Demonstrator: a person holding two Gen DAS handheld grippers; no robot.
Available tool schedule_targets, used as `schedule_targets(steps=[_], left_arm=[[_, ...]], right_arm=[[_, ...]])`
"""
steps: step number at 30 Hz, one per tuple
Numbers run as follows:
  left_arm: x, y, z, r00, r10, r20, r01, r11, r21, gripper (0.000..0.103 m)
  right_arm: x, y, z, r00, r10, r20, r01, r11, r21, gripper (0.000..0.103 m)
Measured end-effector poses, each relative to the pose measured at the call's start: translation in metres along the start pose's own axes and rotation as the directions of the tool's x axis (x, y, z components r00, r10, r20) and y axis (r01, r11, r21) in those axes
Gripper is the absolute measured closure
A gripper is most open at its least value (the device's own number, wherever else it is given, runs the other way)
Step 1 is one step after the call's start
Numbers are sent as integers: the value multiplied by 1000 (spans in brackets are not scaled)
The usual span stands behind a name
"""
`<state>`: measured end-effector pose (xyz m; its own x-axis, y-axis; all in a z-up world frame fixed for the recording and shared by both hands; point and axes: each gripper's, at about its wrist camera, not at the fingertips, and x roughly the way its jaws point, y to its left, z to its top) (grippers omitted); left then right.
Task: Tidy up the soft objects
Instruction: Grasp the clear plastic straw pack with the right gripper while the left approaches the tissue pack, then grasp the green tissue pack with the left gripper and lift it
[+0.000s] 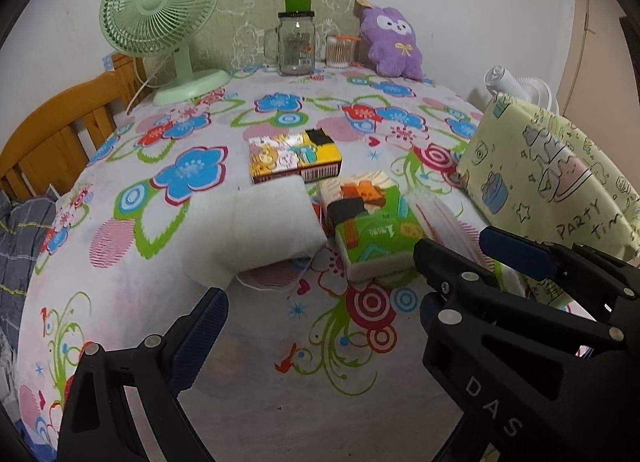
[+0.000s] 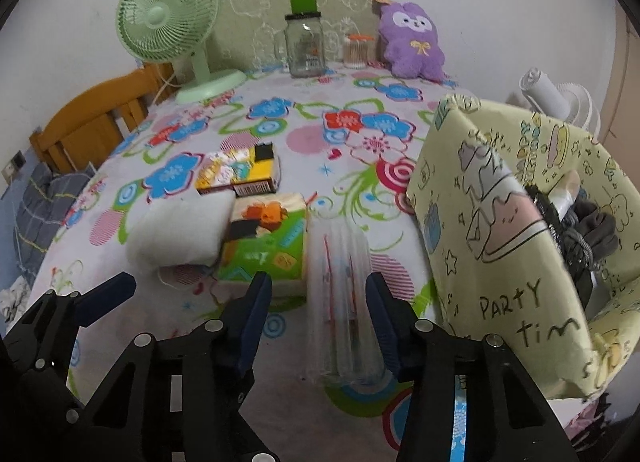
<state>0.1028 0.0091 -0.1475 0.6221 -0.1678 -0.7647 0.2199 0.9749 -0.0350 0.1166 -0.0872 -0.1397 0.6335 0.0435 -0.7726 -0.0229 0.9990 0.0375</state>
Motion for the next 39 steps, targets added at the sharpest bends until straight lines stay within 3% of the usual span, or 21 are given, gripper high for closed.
schedule_targets(steps=[9,13,20,25,33,39], left_arm=[[9,-6,0,1000,-18,-21,19,1000,8,5],[9,-5,1,1000,-23,-16,23,1000,8,5],[6,1,-2,1000,-6,-22,6,1000,-1,6],[2,13,-6,999,43,-30,-43,999,-27,6],[7,12,0,999,42,-18,-43,998,-49,6],[18,8,6,999,12,-39,-14,998,-61,15]], right_arm=[[12,-3,-1,999,-12,-31,11,1000,-9,75],[12,-3,1,999,32,-27,-32,999,-26,82],[11,7,1,990,132,-42,-135,989,-68,84],[7,21,-2,977,208,-51,-212,972,-101,85],[6,19,3,983,182,-35,-185,978,-93,85],[9,10,8,991,134,-25,-135,988,-76,85]])
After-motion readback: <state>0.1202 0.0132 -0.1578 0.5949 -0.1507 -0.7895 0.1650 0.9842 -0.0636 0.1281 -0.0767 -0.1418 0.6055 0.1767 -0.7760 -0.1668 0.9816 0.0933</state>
